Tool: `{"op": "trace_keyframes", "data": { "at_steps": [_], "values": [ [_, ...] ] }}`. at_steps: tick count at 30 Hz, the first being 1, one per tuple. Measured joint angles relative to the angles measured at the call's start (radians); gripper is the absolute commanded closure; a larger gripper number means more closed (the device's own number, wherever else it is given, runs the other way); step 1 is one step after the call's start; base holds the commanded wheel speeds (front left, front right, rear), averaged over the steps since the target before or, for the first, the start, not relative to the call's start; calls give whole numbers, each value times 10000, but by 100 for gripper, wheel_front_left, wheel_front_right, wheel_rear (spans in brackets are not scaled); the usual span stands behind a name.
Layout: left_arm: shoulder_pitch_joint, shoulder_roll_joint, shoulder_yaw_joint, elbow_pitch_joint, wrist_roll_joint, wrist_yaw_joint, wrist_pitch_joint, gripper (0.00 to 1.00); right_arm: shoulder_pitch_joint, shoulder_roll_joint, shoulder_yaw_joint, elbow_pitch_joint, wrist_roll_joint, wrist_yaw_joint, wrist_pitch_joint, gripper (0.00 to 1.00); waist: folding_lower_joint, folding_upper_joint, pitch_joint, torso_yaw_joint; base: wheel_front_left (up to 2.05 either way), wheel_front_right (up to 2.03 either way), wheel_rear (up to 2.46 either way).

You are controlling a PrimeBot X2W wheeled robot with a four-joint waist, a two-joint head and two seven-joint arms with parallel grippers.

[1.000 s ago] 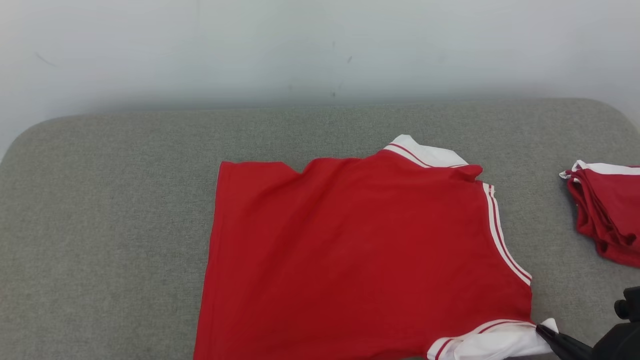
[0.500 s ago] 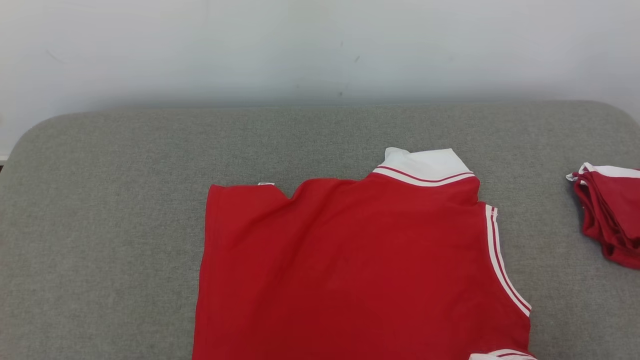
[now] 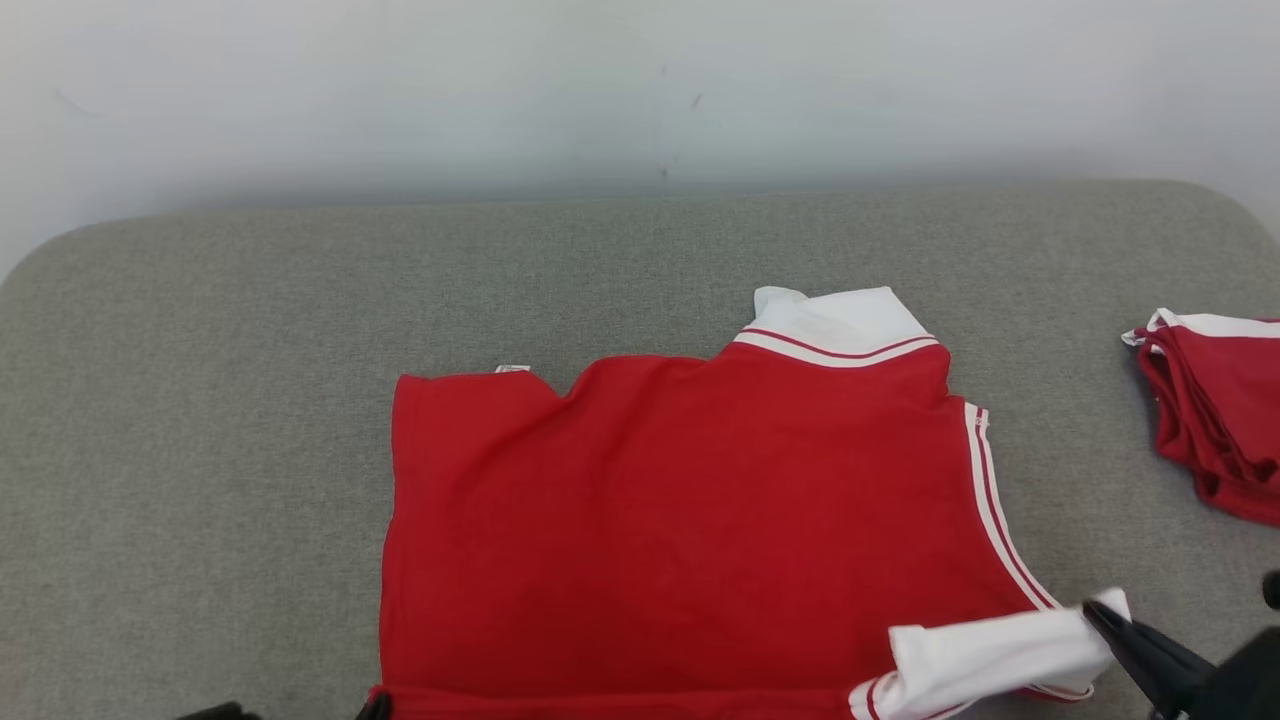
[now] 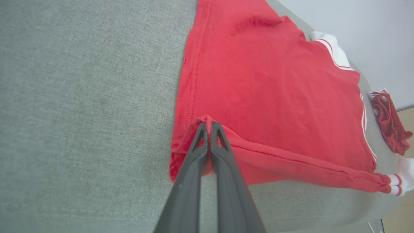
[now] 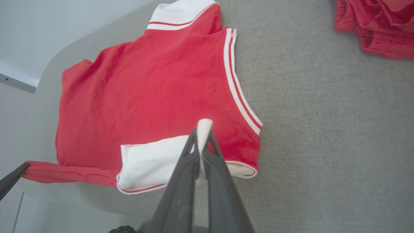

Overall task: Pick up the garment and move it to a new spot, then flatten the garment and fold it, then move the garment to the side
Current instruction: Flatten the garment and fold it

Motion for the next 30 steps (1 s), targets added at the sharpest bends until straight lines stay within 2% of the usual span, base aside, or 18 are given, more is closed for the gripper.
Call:
{"op": "trace_keyframes", "data": {
  "at_steps": [7, 12, 22, 30],
  "values": [
    [-1311, -339, -546, 1375, 683, -228, -240, 100, -856, -1739, 1768, 1083, -318, 0, -2219, 100, 0, 0, 23, 61, 0, 0, 0],
    [-1894, -550, -635, 2148, 940, -362, -635, 100, -1402, -2514, 2512, 1954, -531, 0, -3358, 100, 0, 0, 153, 139, 0, 0, 0],
    [-2816, -920, -786, 3279, 1200, -619, -1089, 100, -2782, -3356, 3870, 3576, -617, 0, -4880, 100, 0, 0, 546, 324, 0, 0, 0],
    [-3263, -1083, -857, 3776, 1289, -719, -1358, 100, -3321, -3616, 4176, 4370, -696, 0, -5693, 100, 0, 0, 668, 469, 0, 0, 0]
  ]
}}
